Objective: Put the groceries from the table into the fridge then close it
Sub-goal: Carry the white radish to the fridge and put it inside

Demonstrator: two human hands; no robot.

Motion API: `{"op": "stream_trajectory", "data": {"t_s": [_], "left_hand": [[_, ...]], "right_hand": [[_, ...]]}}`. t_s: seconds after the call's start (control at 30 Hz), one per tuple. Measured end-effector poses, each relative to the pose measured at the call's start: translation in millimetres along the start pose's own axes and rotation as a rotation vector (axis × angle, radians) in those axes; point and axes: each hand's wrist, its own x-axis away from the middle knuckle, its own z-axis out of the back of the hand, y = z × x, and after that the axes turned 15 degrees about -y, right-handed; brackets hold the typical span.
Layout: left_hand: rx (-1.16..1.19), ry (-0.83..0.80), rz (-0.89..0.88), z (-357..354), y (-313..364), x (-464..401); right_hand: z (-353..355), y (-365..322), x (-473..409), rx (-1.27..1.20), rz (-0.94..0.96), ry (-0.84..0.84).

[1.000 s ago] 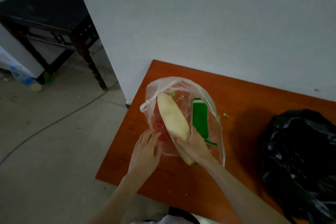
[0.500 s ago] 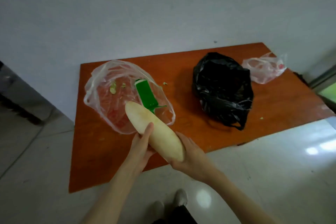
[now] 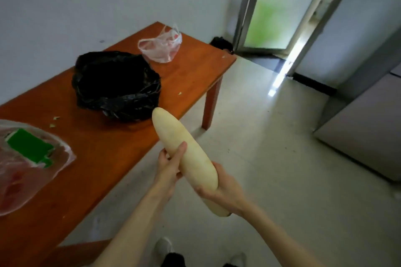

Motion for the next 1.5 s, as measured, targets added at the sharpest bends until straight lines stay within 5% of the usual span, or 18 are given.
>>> {"op": "stream_trajectory", "data": {"t_s": [0.3,0.77,1.2,1.5], "left_hand": [[-0.142,-0.190,0.167,-210,-111,-29],[-0.406,-0.630,0.357,-457,-196,-117],[-0.528,-0.915,0.401,-712,-223,-242],[-0.584,-1.004,0.256,-884,-224,-281]], "right_hand": [[104,169,135,-0.227,-0.213,0.117],[240,321,234,-0.539,-0.363,0.494],[438,424,269,-0.673,-0.412,0.824],[573,488,308,-0.688,-0.340,1.027]]}}
